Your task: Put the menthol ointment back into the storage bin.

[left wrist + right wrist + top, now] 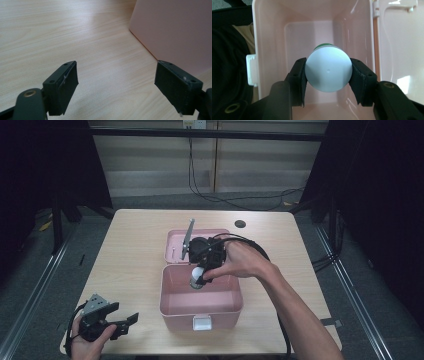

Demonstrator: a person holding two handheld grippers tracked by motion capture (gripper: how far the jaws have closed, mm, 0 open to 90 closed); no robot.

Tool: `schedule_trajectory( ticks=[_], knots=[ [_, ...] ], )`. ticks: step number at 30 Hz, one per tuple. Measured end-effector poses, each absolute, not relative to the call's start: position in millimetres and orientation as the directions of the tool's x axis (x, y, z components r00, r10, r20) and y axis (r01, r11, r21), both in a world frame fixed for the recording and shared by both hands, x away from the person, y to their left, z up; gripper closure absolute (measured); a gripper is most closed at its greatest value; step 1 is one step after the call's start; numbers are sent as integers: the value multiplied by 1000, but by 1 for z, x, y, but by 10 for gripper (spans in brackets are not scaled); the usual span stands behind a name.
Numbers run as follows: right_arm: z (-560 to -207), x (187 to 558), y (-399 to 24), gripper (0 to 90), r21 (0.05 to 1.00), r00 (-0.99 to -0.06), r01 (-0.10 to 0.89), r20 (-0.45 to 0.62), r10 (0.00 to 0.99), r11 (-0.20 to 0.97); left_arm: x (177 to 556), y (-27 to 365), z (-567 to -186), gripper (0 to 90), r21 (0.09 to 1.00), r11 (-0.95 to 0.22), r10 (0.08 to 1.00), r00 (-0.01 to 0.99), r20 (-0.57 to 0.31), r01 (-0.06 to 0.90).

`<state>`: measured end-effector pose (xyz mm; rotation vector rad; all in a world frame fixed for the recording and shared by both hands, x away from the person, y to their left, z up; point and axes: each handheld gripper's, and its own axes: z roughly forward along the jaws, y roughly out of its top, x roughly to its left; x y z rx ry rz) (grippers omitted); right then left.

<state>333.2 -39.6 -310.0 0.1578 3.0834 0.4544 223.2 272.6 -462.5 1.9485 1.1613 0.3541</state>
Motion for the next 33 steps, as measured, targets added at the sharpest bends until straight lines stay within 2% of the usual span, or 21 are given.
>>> schedule_trajectory(
  ticks=[33],
  knots=[
    [-345, 349, 7, 512, 291, -996, 77, 65, 61, 954, 224, 275, -462, 186, 766, -228, 829, 532, -170, 601]
  ],
)
